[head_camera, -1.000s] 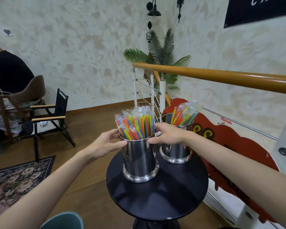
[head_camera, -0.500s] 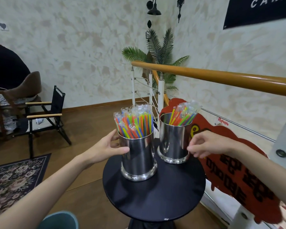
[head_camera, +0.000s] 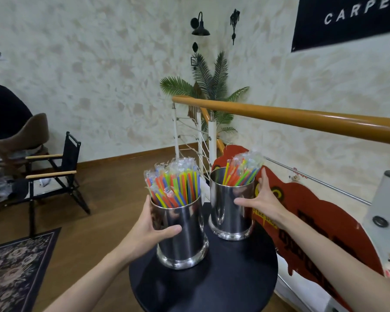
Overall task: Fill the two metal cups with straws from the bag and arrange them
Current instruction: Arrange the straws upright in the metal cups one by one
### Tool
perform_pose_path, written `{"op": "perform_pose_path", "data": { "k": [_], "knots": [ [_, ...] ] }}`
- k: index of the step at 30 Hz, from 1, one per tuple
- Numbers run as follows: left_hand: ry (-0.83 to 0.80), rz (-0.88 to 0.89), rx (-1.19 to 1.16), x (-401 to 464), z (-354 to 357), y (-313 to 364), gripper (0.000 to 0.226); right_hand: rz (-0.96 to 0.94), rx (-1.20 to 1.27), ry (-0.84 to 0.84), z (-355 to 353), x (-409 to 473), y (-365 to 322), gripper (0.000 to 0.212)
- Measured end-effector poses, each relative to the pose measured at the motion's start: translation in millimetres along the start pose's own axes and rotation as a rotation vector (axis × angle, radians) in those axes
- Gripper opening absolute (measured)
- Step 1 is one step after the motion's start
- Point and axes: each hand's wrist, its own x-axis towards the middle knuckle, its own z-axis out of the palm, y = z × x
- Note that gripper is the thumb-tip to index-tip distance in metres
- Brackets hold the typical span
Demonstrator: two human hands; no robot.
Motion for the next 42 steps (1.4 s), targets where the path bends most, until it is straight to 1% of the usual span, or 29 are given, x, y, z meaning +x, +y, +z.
{"op": "perform_pose_path", "data": {
  "k": [8, 10, 13, 15, 20, 25, 30, 32, 35, 36, 37, 38, 39, 40, 42],
  "knots": [
    [0.014, -0.006, 0.051, 0, 2, 0, 0.077, -0.044, 0.043, -0.024, 10, 8, 6, 0.169],
    [0.021, 0.011, 0.075, 0, 1, 0, 0.076, -0.052, 0.03, -0.014, 11, 8, 6, 0.164],
    [0.031, 0.029, 0.099, 1, 0, -3, 0.087, -0.078, 0.009, -0.003, 9, 12, 9, 0.15],
    [0.043, 0.028, 0.099, 2, 1, -4, 0.086, -0.089, -0.01, -0.002, 6, 12, 11, 0.142],
    [0.081, 0.022, 0.149, 6, -4, -11, 0.081, -0.083, -0.065, -0.067, -7, -8, 13, 0.142],
    [0.1, -0.007, 0.185, 5, -9, -15, 0.084, -0.122, -0.092, -0.112, -16, -35, 13, 0.132],
    [0.091, -0.055, 0.189, 1, -13, -12, 0.083, -0.114, -0.074, -0.159, -9, -62, 7, 0.137],
    [0.083, -0.083, 0.192, -1, -14, -11, 0.084, -0.118, -0.082, -0.176, -6, -72, 3, 0.135],
    [0.102, -0.101, 0.28, -6, -8, -3, 0.087, -0.125, -0.092, -0.198, -9, -82, -2, 0.13],
    [0.135, -0.084, 0.355, -9, -5, 0, 0.093, -0.125, -0.097, -0.213, -11, -85, -4, 0.13],
    [0.194, -0.071, 0.474, -14, -1, 5, 0.105, -0.116, -0.106, -0.234, -13, -86, -5, 0.129],
    [0.282, -0.052, 0.621, -21, 3, 12, 0.115, -0.108, -0.112, -0.252, -14, -87, -4, 0.126],
    [0.385, 0.023, 0.752, -29, 6, 18, 0.118, -0.1, -0.115, -0.267, -16, -88, -4, 0.12],
    [0.469, 0.154, 0.854, -36, 8, 22, 0.114, -0.093, -0.119, -0.282, -18, -88, -4, 0.116],
    [0.614, 0.463, 0.963, -47, 13, 32, 0.092, -0.089, -0.128, -0.309, -22, -88, -5, 0.116]
  ]
}}
